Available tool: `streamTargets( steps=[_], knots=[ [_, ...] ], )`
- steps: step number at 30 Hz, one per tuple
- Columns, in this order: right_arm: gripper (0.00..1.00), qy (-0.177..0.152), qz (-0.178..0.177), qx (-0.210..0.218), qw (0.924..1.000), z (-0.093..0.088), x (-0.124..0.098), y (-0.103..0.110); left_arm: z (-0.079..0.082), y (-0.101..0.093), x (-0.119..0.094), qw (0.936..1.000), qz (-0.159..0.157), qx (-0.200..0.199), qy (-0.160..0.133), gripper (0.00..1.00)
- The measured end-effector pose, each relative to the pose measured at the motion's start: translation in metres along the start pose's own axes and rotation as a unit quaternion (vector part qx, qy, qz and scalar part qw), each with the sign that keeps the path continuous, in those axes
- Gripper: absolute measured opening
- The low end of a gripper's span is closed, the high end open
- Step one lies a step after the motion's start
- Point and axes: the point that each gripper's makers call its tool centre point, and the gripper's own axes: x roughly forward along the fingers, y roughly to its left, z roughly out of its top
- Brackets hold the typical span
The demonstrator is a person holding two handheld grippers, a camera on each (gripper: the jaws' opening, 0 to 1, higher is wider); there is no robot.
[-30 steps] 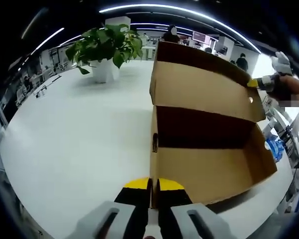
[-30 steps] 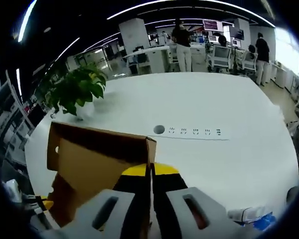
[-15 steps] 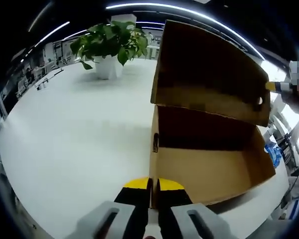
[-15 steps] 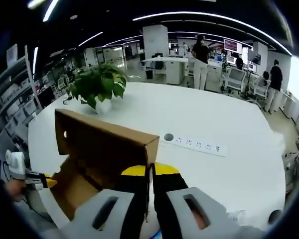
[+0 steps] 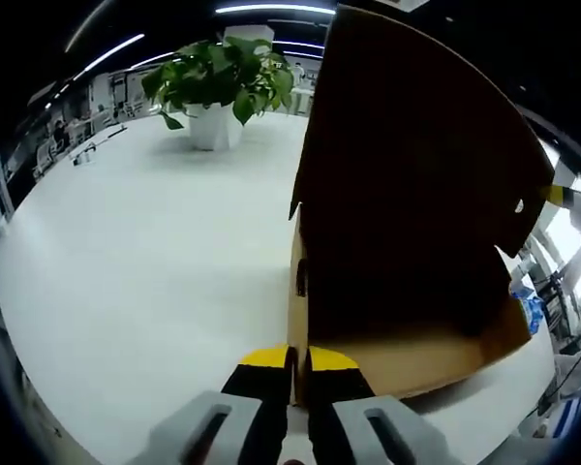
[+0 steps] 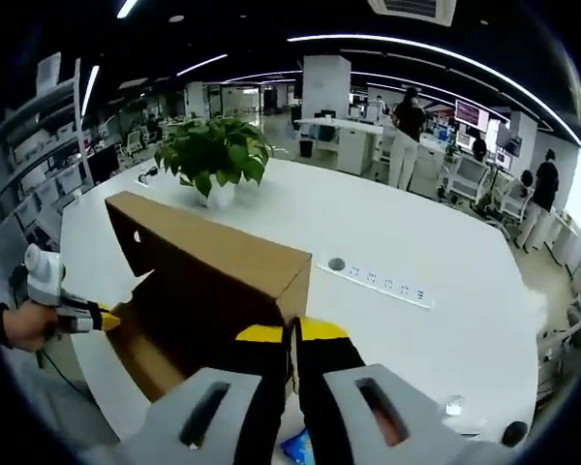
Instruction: Operate the shoe box by opening the lid, removing the specified soft item, and placing it in the target area until the item is outside and the box remains undamaged.
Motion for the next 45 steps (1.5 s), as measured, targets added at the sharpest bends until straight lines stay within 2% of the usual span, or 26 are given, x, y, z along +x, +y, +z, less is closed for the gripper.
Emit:
streamTargets(
  steps=[6, 10, 19, 22, 28, 37, 39, 42, 45],
  knots=[
    [0.00, 0.006, -0.004, -0.016, 0.9998, -0.014, -0.009, 0.007, 0.002, -0.002, 0.002, 1.0000, 0.000, -0.003, 0.000, 0.04],
    [0.01, 0.003, -0.002, -0.012, 0.9999, -0.020, -0.014, 0.013, 0.002, -0.003, 0.004, 1.0000, -0.001, -0.008, -0.001, 0.04],
    [0.00, 0.011, -0.009, -0.004, 0.9999, -0.049, -0.025, 0.019, 0.004, -0.002, 0.005, 0.9998, -0.012, -0.017, -0.008, 0.05],
    [0.00, 0.013, -0.010, -0.003, 0.9999, -0.052, -0.027, 0.022, 0.005, -0.002, 0.006, 0.9997, -0.012, -0.018, -0.008, 0.05],
    [0.00, 0.020, -0.014, -0.018, 0.9995, -0.065, -0.031, 0.029, 0.005, -0.003, 0.006, 0.9996, -0.017, -0.021, -0.010, 0.05],
    [0.00, 0.050, -0.011, -0.016, 0.9986, -0.100, -0.031, 0.036, 0.005, -0.004, 0.006, 0.9981, -0.054, -0.025, -0.015, 0.07],
    [0.00, 0.049, -0.005, 0.013, 0.9987, -0.107, -0.032, 0.039, 0.005, -0.005, 0.006, 0.9979, -0.060, -0.019, -0.016, 0.08],
    [0.00, 0.049, -0.003, 0.012, 0.9987, -0.115, -0.032, 0.042, 0.004, -0.005, 0.004, 0.9976, -0.068, -0.003, -0.014, 0.09],
    [0.00, 0.047, 0.003, 0.022, 0.9987, -0.119, -0.032, 0.047, 0.007, -0.003, -0.001, 0.9972, -0.065, 0.031, -0.023, 0.09]
  ],
)
